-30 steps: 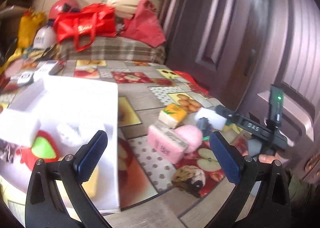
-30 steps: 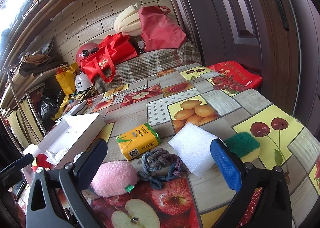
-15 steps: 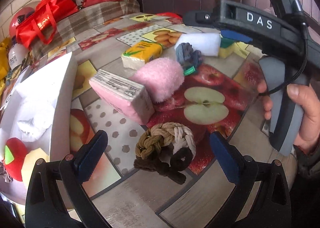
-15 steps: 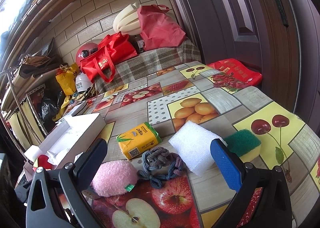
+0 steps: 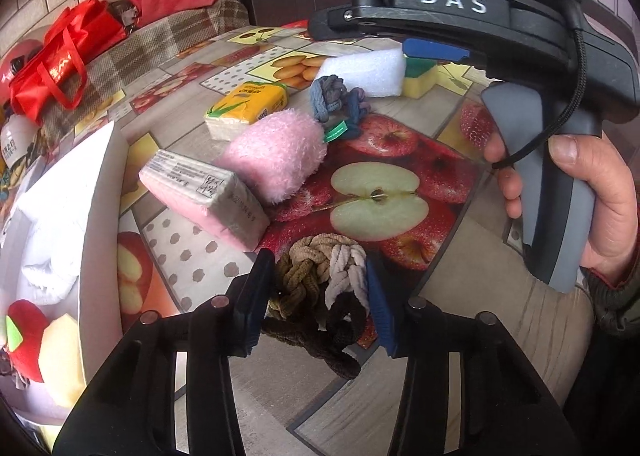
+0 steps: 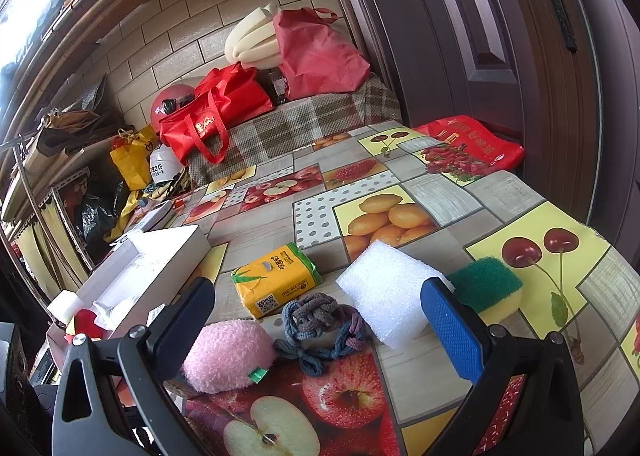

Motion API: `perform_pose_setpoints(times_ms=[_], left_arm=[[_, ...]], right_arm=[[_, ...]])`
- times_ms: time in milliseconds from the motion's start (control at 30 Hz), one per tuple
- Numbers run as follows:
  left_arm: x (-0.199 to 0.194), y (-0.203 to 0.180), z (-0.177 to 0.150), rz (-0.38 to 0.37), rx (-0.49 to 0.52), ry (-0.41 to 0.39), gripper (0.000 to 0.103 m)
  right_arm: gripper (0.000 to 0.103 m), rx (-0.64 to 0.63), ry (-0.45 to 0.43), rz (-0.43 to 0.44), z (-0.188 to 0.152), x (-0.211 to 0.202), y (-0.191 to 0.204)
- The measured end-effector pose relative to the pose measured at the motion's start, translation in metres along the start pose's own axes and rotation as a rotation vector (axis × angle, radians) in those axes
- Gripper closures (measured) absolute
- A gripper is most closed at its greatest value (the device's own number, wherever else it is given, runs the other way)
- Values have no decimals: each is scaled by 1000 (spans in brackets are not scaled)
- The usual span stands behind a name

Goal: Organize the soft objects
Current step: 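Lift the rope toy with the left gripper and carry it over the white tray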

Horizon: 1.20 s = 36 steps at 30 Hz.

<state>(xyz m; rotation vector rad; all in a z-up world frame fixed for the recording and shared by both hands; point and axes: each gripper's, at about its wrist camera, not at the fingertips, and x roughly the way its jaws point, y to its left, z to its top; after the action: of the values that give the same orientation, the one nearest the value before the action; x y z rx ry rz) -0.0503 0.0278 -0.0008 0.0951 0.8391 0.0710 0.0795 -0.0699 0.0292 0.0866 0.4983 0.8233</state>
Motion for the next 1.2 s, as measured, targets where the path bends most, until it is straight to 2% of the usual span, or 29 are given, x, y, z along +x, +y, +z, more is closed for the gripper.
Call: perform_pose_setpoints(times_ms=[200, 367, 467, 600, 800, 1033, 1200], left_arm=[[-7, -1, -2, -5, 0, -31, 65], [-31, 12, -5, -13, -74, -162, 65], [-36, 23, -6, -33, -134, -191, 65], [-42, 24, -6, -31, -149, -217, 65], [-59, 31, -11, -26, -185, -321, 65], [-74, 35, -14, 16, -205, -400, 65], [-88, 38, -14, 109, -214, -474, 65]], right_arm=[[0, 2, 0, 0, 0, 0, 0], [0, 0, -1, 0, 0, -1, 1], [0, 3, 1, 0, 0, -1, 0], [0, 3, 2, 1, 1, 0, -1], [0, 5, 2, 1, 1, 0, -1], [0, 5, -1, 4, 1, -1, -1], [0, 6, -2, 4, 0, -1, -1]])
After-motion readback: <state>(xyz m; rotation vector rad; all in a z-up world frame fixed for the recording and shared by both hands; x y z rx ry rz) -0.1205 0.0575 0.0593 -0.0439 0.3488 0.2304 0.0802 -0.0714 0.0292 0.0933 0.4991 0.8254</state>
